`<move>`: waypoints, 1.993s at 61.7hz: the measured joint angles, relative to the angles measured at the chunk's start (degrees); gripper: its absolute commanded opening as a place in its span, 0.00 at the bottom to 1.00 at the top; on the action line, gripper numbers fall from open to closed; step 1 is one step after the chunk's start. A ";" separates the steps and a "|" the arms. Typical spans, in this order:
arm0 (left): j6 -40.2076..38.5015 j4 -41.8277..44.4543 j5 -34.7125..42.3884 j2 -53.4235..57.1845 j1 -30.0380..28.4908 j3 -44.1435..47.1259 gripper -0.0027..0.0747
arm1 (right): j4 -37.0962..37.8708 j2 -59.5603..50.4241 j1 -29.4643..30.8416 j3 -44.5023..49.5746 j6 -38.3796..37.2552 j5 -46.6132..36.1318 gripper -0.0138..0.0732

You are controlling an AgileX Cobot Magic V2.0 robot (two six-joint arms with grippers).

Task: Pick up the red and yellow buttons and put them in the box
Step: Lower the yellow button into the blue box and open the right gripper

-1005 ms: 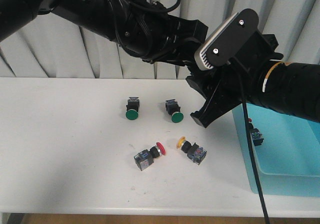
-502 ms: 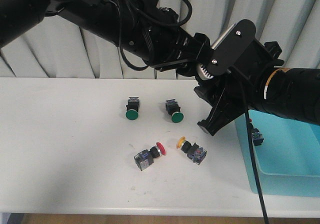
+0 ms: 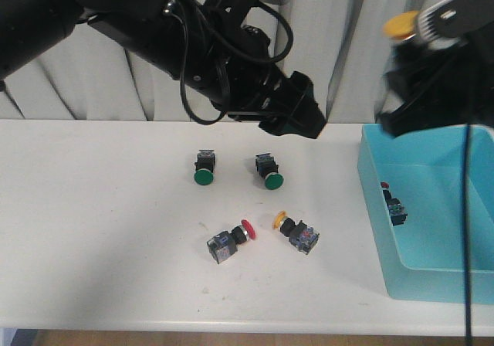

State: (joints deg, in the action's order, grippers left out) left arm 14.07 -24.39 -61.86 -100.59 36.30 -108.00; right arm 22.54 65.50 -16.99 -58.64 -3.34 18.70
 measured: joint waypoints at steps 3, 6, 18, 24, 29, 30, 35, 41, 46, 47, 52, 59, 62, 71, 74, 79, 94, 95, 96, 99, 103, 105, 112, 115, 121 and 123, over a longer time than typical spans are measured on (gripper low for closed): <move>-0.06 2.26 0.18 0.00 0.00 0.00 0.70 | 0.07 -0.59 2.10 -0.19 -1.99 -0.40 0.16; -0.12 4.69 0.60 0.05 0.00 0.00 0.65 | 0.18 -0.75 4.64 -0.49 -4.44 -0.31 0.16; -4.22 18.89 1.06 1.82 0.00 0.05 0.31 | 0.32 2.00 13.13 -1.63 -10.12 2.84 0.17; -7.10 27.61 0.93 3.52 0.00 0.05 0.11 | 0.36 5.36 16.00 -1.75 -11.92 4.57 0.17; -9.43 34.95 0.75 4.71 0.00 0.05 0.02 | 0.30 8.66 17.66 -1.80 -12.84 5.64 0.17; -10.28 36.24 0.68 4.87 0.00 0.05 0.02 | 0.30 9.30 17.91 -1.80 -12.95 5.90 0.18; -14.07 42.94 0.45 5.98 0.00 0.05 0.02 | -0.33 13.33 19.05 -1.80 -13.61 6.60 0.18; -16.65 47.89 0.23 6.83 0.00 0.05 0.02 | -1.91 18.38 20.42 -2.41 -13.98 8.02 0.18; -17.38 49.64 -0.51 7.19 0.00 0.05 0.02 | -3.12 23.04 21.23 -3.80 -13.98 9.77 0.18; -17.44 49.73 -0.62 7.19 0.00 0.05 0.02 | -3.40 23.83 21.35 -4.11 -13.92 10.03 0.18; -17.64 49.86 -0.82 7.19 0.00 0.18 0.02 | -4.38 28.30 21.72 -6.19 -13.61 11.98 0.18; -17.69 49.86 -1.03 7.19 0.00 1.26 0.02 | -4.85 33.67 21.86 -9.09 -13.18 14.03 0.19; -17.69 49.86 -1.10 7.19 0.00 1.75 0.03 | -5.23 35.86 21.86 -10.27 -12.70 14.72 0.19; -17.74 49.86 -1.15 7.19 -0.05 3.19 0.03 | -9.51 41.96 22.69 -13.68 -9.52 16.98 0.19; -17.79 49.86 -1.15 7.19 -0.05 3.50 0.03 | -12.43 43.92 23.53 -14.61 -7.69 17.57 0.19; -17.84 49.86 -1.15 7.19 -0.05 3.69 0.03 | -17.45 46.58 25.47 -15.44 -4.51 18.05 0.20; -17.85 49.81 -1.15 7.19 -0.05 3.69 0.03 | -25.23 51.09 29.45 -15.73 3.34 18.02 0.31; -17.85 49.81 -1.15 7.19 -0.05 3.69 0.03 | -25.24 51.25 29.45 -15.73 3.34 17.97 0.32; -17.85 49.81 -1.15 7.19 -0.05 3.69 0.03 | -25.33 51.40 29.45 -15.73 3.91 17.89 0.33; -17.85 49.81 -1.10 7.19 -0.05 3.69 0.03 | -25.56 51.84 29.45 -15.81 4.82 17.54 0.38; -17.85 49.81 -1.10 7.19 -0.05 3.69 0.03 | -25.87 52.42 29.45 -15.88 6.13 17.05 0.47; -17.85 49.81 -1.10 7.19 -0.05 3.69 0.03 | -26.05 52.59 29.45 -15.88 6.73 16.90 0.52; -17.85 49.81 -1.10 7.19 -0.05 3.69 0.03 | -26.29 53.04 29.40 -15.88 8.05 16.70 0.69; -17.85 49.81 -1.10 7.19 -0.05 3.69 0.03 | -26.29 53.04 29.40 -15.93 8.33 16.70 0.74; -17.85 49.81 -1.05 7.19 -0.05 3.69 0.03 | -26.29 52.56 29.40 -16.72 8.44 17.26 0.80; -17.85 49.81 -1.05 7.19 -0.05 3.69 0.03 | -26.35 52.05 29.40 -17.16 8.51 17.80 0.81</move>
State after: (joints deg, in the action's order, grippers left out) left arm -3.78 25.42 -62.90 -93.41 36.25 -104.32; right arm -3.81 117.56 12.41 -75.80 5.17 36.50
